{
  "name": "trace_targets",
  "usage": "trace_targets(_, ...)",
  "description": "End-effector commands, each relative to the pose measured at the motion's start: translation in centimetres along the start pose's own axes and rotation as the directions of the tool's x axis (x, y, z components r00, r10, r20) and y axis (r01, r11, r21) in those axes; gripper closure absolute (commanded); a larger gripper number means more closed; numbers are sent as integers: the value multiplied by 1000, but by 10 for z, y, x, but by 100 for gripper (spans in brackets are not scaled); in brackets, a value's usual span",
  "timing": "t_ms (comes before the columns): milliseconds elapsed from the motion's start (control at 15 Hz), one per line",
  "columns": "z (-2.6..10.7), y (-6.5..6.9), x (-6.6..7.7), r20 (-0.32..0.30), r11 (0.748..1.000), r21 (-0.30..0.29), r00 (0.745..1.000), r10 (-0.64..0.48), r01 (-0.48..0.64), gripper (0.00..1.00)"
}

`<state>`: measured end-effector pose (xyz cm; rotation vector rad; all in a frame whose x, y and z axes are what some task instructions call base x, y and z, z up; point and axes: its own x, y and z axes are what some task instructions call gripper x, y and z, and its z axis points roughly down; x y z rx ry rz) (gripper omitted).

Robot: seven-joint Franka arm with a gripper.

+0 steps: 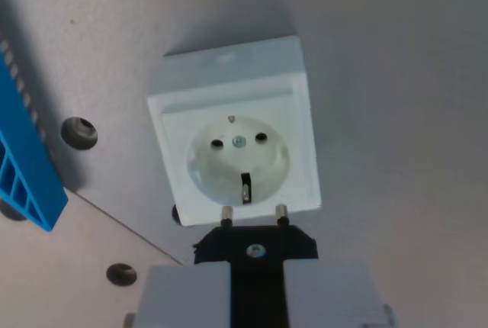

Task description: Move above the white socket

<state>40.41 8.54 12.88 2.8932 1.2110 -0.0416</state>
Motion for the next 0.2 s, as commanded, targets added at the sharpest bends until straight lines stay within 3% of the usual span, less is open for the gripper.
trace_targets(67,15,-3,-1,-78,996,-69,995,-67,61,100)
trace_targets(200,19,-5,-1,-75,996,-75,995,-60,55,100)
